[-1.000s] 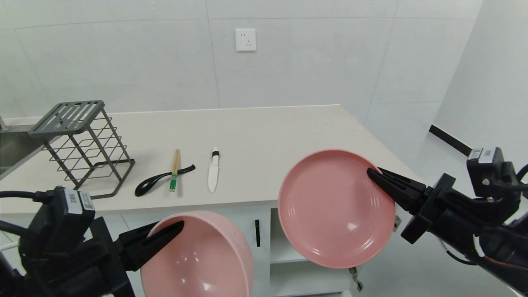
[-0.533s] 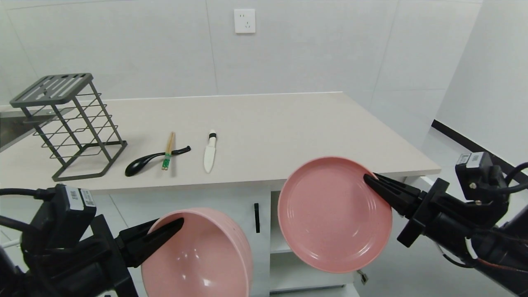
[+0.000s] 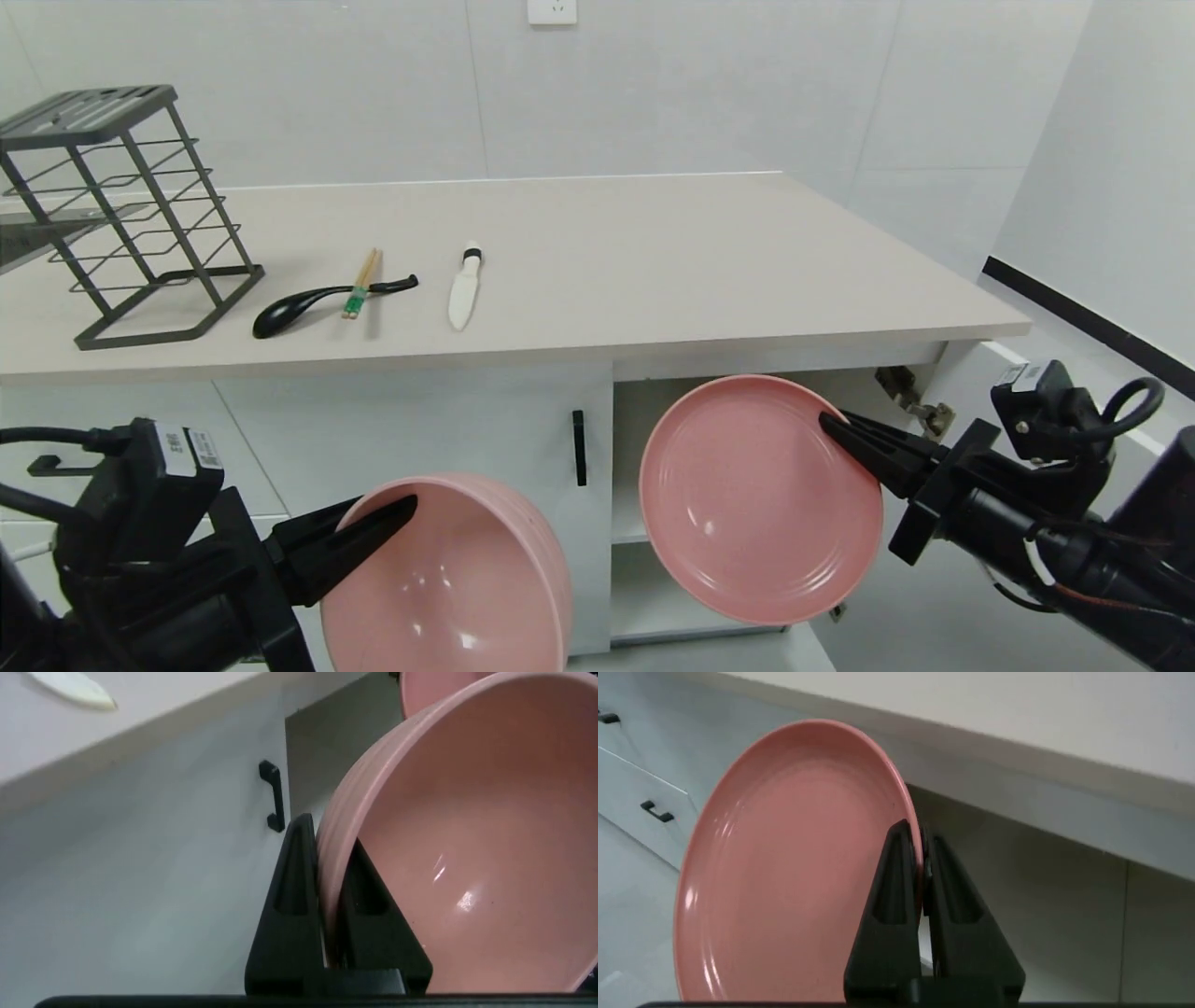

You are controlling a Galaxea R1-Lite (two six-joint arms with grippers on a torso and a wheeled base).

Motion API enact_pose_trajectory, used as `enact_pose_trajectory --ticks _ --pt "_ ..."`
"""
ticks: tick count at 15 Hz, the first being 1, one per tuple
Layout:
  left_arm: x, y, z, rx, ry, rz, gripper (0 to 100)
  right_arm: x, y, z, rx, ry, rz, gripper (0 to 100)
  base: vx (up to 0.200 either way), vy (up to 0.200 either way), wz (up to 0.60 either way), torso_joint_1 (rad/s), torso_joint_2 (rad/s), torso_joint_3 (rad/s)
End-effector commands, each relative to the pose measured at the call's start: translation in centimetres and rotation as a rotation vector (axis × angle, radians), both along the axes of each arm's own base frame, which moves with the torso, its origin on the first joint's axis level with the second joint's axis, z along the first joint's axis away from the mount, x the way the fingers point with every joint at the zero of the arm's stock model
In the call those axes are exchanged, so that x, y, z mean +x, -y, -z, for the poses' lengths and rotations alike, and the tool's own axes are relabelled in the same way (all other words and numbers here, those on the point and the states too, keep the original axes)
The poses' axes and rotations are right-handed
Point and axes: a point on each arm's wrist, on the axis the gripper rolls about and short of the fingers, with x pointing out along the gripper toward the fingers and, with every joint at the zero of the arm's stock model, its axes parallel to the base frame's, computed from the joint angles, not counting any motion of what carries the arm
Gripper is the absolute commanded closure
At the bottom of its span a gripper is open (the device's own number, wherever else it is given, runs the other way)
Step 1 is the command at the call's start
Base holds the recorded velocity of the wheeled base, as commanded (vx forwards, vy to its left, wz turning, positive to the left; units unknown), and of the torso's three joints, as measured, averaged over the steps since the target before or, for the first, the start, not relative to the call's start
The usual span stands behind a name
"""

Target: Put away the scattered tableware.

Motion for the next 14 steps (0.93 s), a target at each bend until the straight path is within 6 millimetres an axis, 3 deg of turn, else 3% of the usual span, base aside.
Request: enact_pose_trajectory --ticks 1,8,14 --pt "0.12 0.09 0.19 0.007 -0.011 0.002 100 0.14 -0.06 0.34 -0.008 -0.013 0.0 100 0.0 0.0 0.0 -0.246 0.44 0.188" --pt "0.31 0.2 0.46 0.017 -0.024 0.0 100 0.19 -0.13 0.56 -0.011 -0.024 -0.002 100 0.0 0.0 0.0 -0.243 0.35 0.138" --pt "0.28 0.19 0.5 0.018 -0.026 0.002 100 0.14 -0.21 0.56 -0.014 -0.022 -0.007 100 0.0 0.0 0.0 -0.036 0.17 0.047"
